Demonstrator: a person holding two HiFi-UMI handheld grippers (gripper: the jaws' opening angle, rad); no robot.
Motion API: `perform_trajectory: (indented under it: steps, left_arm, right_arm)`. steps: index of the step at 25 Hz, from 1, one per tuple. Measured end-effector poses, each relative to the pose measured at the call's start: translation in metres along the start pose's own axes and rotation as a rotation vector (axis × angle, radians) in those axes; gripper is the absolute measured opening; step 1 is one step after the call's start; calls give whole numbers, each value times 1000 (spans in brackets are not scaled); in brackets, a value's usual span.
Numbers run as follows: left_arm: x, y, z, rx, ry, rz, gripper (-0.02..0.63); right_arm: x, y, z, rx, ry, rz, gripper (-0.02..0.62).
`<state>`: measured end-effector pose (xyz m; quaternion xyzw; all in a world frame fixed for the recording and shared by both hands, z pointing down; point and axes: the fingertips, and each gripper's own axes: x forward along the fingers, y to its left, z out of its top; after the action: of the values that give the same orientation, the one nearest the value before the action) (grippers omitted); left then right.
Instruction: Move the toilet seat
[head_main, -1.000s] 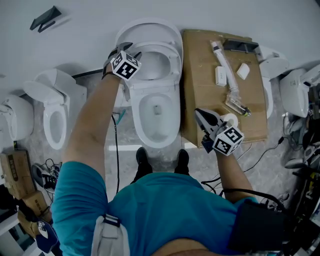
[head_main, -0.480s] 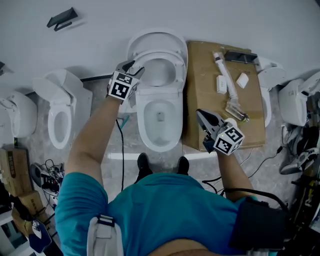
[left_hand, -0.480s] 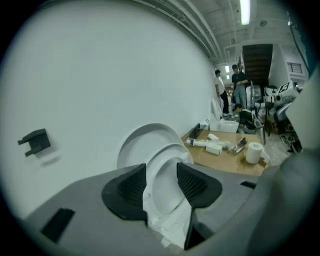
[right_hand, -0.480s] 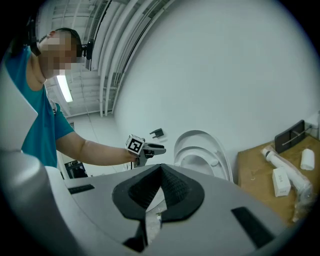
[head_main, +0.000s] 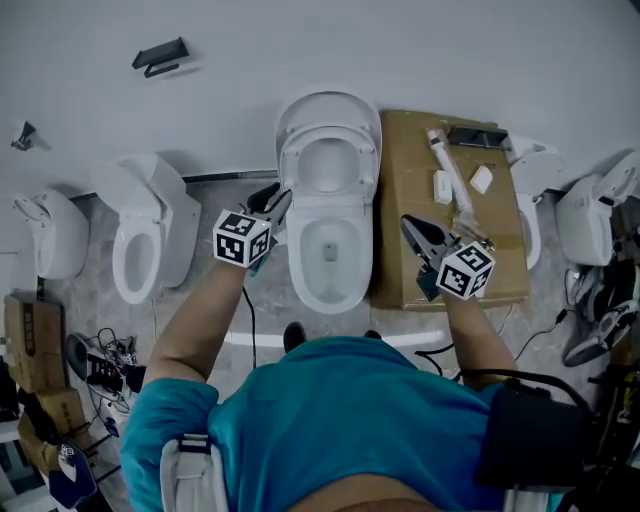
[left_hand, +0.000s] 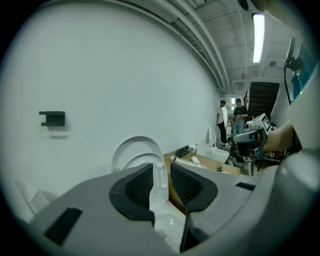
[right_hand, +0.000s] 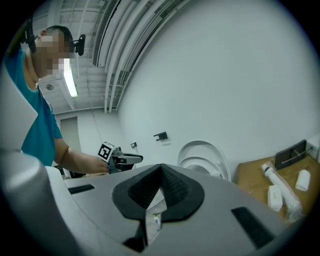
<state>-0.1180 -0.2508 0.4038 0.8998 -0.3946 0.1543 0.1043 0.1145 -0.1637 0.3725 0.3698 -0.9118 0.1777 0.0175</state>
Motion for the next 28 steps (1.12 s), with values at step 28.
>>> perform_trajectory:
  steps: [28]
  left_arm:
    - [-166,-92,25,-286,-326,-113,5]
  right_arm:
    - [-9,57,33,-112,77,17,-8]
